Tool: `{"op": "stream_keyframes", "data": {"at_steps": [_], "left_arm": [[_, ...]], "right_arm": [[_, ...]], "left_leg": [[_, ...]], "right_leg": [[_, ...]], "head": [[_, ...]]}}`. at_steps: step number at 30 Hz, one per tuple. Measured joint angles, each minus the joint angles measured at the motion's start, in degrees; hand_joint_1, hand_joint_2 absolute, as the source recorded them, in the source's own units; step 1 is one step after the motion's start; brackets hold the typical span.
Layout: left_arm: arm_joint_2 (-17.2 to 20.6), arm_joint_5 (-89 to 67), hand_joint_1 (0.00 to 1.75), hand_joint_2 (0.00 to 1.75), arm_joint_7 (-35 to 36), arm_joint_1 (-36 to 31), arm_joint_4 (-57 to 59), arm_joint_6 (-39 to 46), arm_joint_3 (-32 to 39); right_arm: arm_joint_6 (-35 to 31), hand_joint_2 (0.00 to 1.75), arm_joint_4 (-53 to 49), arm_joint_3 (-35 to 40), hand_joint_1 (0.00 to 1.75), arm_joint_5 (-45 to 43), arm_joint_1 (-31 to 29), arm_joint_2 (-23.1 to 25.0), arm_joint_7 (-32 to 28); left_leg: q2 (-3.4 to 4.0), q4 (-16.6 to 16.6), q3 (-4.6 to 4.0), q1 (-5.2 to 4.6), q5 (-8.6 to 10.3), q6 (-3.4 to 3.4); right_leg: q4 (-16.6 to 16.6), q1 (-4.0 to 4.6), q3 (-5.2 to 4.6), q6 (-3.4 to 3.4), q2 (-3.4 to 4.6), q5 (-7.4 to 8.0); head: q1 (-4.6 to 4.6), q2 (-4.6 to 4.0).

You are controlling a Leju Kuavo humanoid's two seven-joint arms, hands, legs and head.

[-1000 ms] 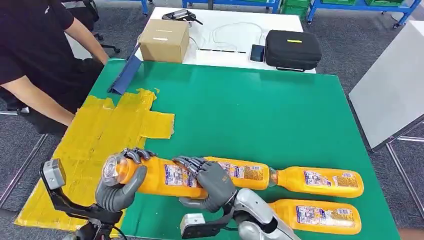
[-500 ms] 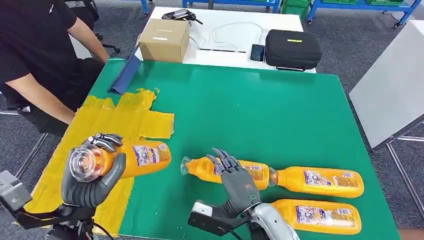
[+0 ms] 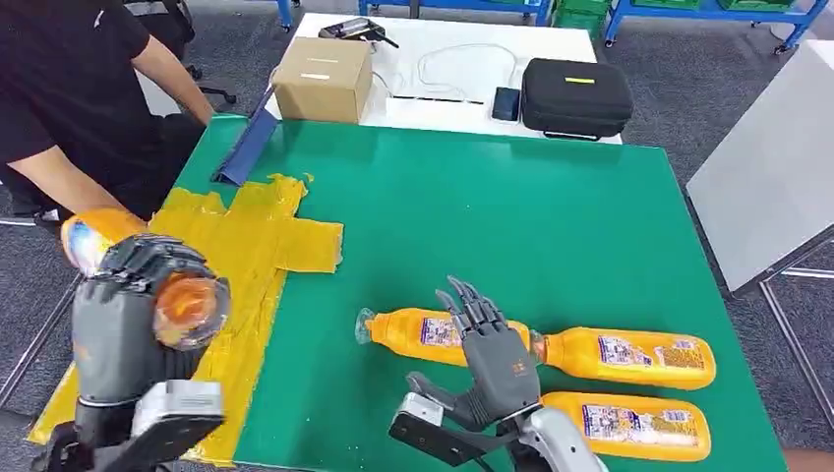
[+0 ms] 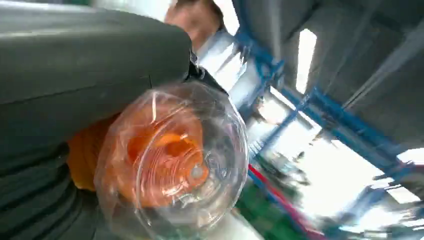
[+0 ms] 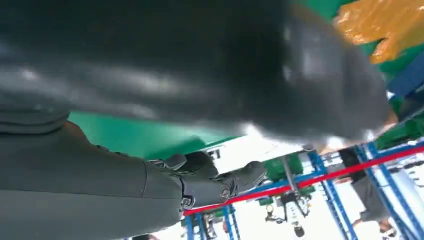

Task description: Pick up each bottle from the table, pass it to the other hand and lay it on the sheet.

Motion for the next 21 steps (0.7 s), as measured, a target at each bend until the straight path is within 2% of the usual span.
{"op": "stream_keyframes", "data": {"at_steps": [5,6,12,21], "left_arm": [[1.03,-15.84,1.75,1.75,6.01,-1.7,7.38,-2.1,-3.1],[1.36,-17.41,1.75,1.75,7.15,-1.97,8.73,-2.73,-3.67],[3.48,-22.03,1.75,1.75,13.29,-3.52,17.66,-9.69,-5.83],[5.6,-15.89,1.75,1.75,15.32,-3.4,24.9,-17.12,-6.25]], "right_arm": [[3.12,0.0,0.11,-2.45,0.0,-0.24,-0.33,0.42,0.52],[3.28,1.75,0.24,-2.82,0.0,-0.24,-0.4,0.52,0.52],[4.5,1.75,1.18,-4.76,0.0,-0.15,-0.74,1.25,0.52],[6.93,1.75,2.27,-6.01,0.0,-0.22,-1.45,1.57,0.52]], "left_leg": [[-0.06,0.0,0.05,-0.01,0.02,0.02],[-0.03,0.0,0.05,-0.01,0.03,0.02],[-0.01,0.0,0.04,0.0,0.03,0.02],[-0.02,0.0,-0.02,0.0,0.03,0.02]], "right_leg": [[-0.01,0.0,0.06,0.0,-0.04,0.03],[0.0,0.0,0.06,-0.13,-0.03,0.12],[0.01,0.02,0.04,-0.12,-0.02,0.11],[0.01,0.01,0.01,-0.12,-0.02,0.1]], "head": [[0.02,0.0],[0.0,0.0],[0.02,0.0],[0.02,0.0]]}}
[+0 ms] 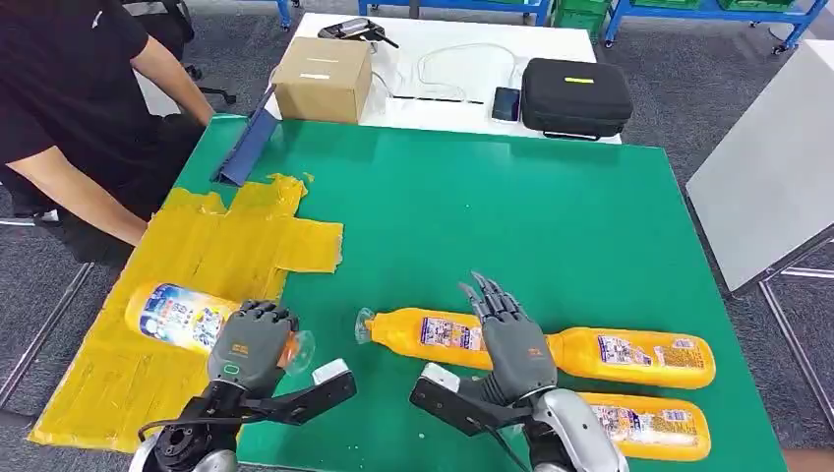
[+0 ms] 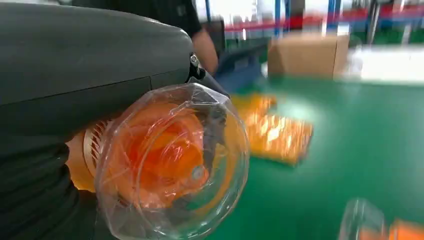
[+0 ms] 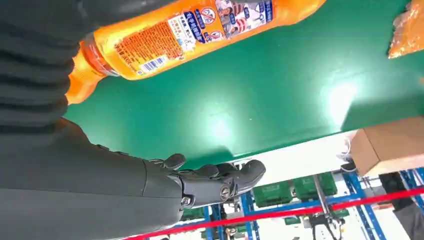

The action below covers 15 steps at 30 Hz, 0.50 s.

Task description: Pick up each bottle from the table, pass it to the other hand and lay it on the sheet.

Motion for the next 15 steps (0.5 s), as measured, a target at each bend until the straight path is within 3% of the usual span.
{"op": "stream_keyframes", "data": {"at_steps": [7,8,9,15], "left_arm": [[1.33,10.58,1.75,1.75,-0.37,-0.09,5.86,-4.46,0.0],[1.66,12.07,0.93,1.75,-0.79,-0.23,6.68,-4.67,-0.04],[1.9,13.03,0.0,0.0,-1.03,-0.34,7.19,-5.03,-0.15],[4.24,16.48,0.0,0.0,-1.55,-1.27,11.74,-5.74,-1.84]], "right_arm": [[3.34,1.75,2.67,0.0,0.0,-0.68,-2.44,-0.07,1.84],[3.43,1.75,3.38,0.0,0.0,-0.76,-2.73,-0.13,1.94],[3.58,1.75,3.81,0.0,0.0,-0.94,-2.93,-0.2,2.01],[3.98,1.75,6.86,-0.02,0.0,-1.66,-4.07,-0.52,2.03]], "left_leg": [[0.0,0.0,0.03,0.0,0.01,0.0],[0.0,0.0,0.06,0.0,0.01,0.0],[0.0,0.0,0.07,-0.01,0.01,0.0],[0.02,0.0,0.1,0.0,0.0,0.0]], "right_leg": [[0.0,0.0,0.04,0.0,-0.01,0.0],[0.0,0.0,0.06,0.0,0.0,0.0],[0.01,0.0,0.07,0.0,0.0,0.0],[0.01,0.02,0.08,0.0,0.01,0.0]], "head": [[0.0,0.0],[0.0,0.0],[0.0,0.0],[-0.02,0.0]]}}
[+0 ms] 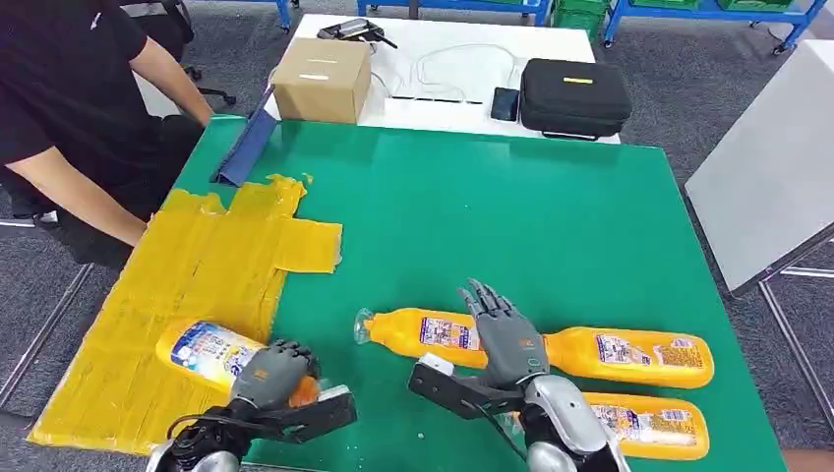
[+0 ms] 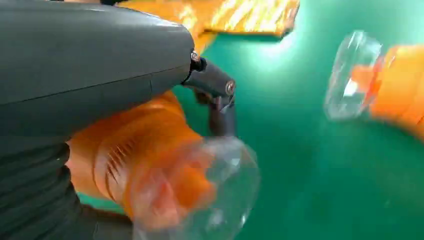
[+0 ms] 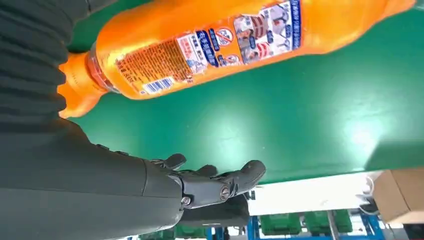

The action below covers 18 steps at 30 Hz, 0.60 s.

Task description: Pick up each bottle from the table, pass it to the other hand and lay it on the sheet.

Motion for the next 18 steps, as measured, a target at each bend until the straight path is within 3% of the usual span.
{"op": "stream_keyframes", "data": {"at_steps": [18], "left_arm": [[1.16,8.46,0.0,0.0,-1.09,-0.34,1.31,-1.09,-0.5]], "right_arm": [[2.52,1.75,5.66,-0.61,0.0,0.96,-1.17,-0.72,0.52]], "left_leg": [[-0.03,0.0,0.16,-0.02,0.01,0.0]], "right_leg": [[0.0,-0.01,0.2,0.0,-0.02,0.0]], "head": [[0.02,0.0]]}}
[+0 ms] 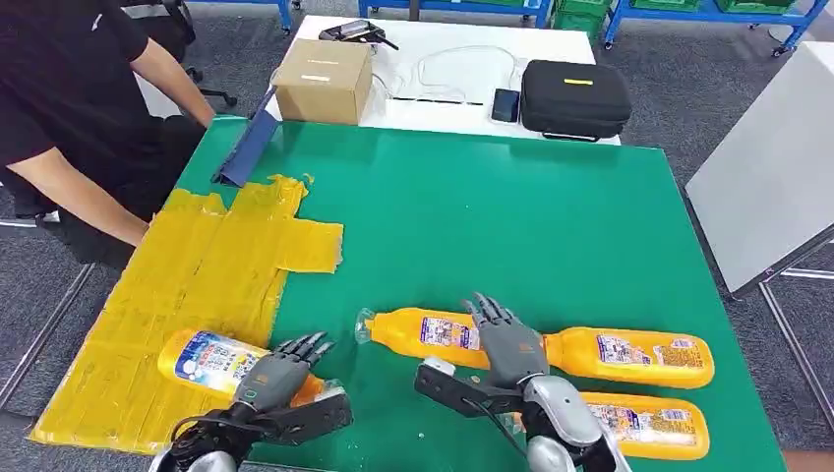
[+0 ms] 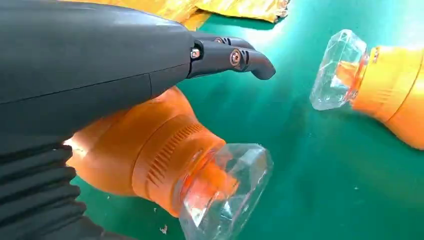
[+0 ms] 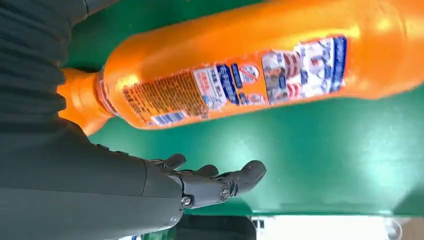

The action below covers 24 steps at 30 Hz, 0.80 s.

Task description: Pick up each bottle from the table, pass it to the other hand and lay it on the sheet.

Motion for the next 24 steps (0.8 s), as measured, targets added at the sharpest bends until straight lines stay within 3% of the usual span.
{"op": "stream_keyframes", "data": {"at_steps": [9,10,11,13,22,24], "left_arm": [[-0.37,18.63,0.0,0.0,-0.5,1.92,-3.65,-1.94,0.13],[-0.52,21.53,0.0,0.0,-0.5,2.36,-4.52,-1.94,0.15],[-0.72,24.03,0.0,0.0,-0.48,2.74,-5.46,-1.94,0.22],[-1.09,29.77,0.0,0.0,-0.39,3.21,-7.12,-1.82,0.46],[-2.03,44.48,0.0,0.0,-1.6,3.65,-12.94,0.26,0.68],[-2.05,45.66,0.0,0.0,-2.1,3.87,-13.66,0.83,0.7]], "right_arm": [[4.11,1.75,6.76,-0.02,0.0,2.34,-2.36,-0.77,-0.02],[4.69,1.75,7.47,-0.02,1.38,2.53,-2.7,-0.89,-0.02],[5.62,1.75,8.04,0.0,1.66,2.42,-3.13,-0.98,0.0],[8.16,1.75,9.74,0.02,1.75,1.55,-4.53,-1.33,0.15],[11.45,1.75,16.41,2.25,1.73,0.61,-8.64,-3.23,1.34],[11.56,1.75,16.41,2.56,1.75,0.81,-8.64,-3.19,2.49]], "left_leg": [[0.0,0.0,0.0,0.0,0.01,0.0],[-0.01,0.0,0.0,0.0,0.01,0.0],[-0.03,0.0,-0.01,0.0,0.0,0.0],[-0.01,0.0,0.0,0.0,0.0,0.0],[0.06,0.0,0.41,0.01,-0.03,-0.01],[0.0,0.0,0.54,0.01,-0.08,-0.05]], "right_leg": [[0.0,-0.01,0.01,0.0,0.01,0.0],[0.0,-0.01,0.01,0.0,0.0,0.0],[0.0,-0.01,0.01,0.0,0.0,0.0],[-0.01,-0.01,0.01,0.0,0.0,0.0],[-0.04,0.05,0.3,-0.02,0.04,-0.02],[-0.05,0.06,-0.12,-0.04,0.02,-0.07]], "head": [[-0.02,0.0],[0.0,0.0],[0.0,0.0],[-0.02,0.0],[-0.02,0.0],[0.0,0.0]]}}
